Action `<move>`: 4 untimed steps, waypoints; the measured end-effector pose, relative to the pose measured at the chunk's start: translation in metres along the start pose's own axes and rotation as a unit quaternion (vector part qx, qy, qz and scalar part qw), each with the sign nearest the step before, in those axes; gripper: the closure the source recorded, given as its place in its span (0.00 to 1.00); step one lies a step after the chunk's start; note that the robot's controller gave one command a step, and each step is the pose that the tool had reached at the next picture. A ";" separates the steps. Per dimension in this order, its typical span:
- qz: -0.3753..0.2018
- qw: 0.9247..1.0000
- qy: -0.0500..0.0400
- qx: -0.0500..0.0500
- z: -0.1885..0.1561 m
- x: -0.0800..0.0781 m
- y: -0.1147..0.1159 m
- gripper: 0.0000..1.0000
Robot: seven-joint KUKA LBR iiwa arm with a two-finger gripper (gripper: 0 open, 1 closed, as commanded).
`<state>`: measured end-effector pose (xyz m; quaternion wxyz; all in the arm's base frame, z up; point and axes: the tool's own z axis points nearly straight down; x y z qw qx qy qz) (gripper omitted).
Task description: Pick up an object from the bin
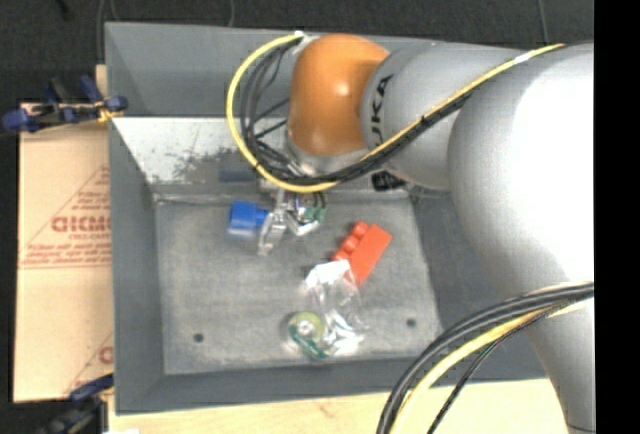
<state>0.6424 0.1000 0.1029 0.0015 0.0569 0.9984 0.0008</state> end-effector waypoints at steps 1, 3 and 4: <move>0.061 0.998 -0.002 -0.001 0.026 0.000 0.006 0.00; 0.105 0.994 -0.005 -0.004 0.022 -0.001 0.009 1.00; 0.103 0.995 -0.002 -0.001 -0.003 -0.003 0.009 1.00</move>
Offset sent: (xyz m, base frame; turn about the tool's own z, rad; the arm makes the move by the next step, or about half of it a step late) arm -0.0027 0.0059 -0.0329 0.1267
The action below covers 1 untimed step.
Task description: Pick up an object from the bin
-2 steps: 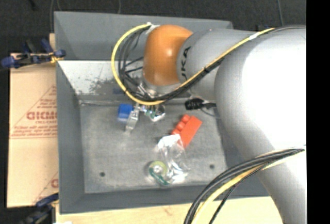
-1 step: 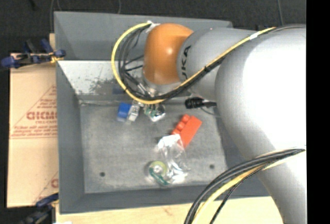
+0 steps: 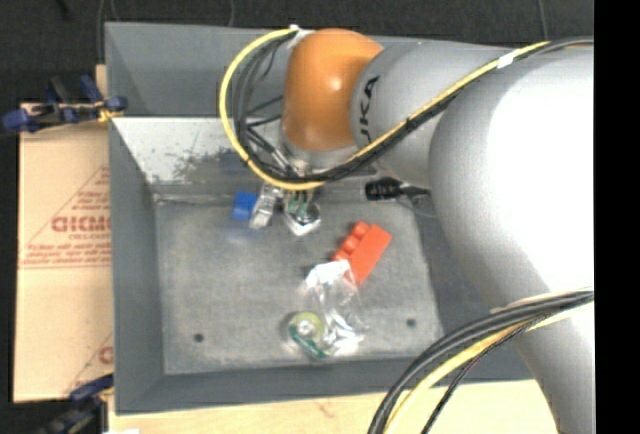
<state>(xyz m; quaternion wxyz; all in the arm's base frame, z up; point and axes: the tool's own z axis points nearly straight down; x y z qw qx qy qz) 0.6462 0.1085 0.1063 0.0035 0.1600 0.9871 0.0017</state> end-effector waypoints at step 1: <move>-0.001 1.000 -0.003 -0.001 -0.097 -0.004 0.001 1.00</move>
Offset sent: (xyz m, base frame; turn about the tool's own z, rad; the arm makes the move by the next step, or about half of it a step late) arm 0.0003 -0.0002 0.0897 0.0000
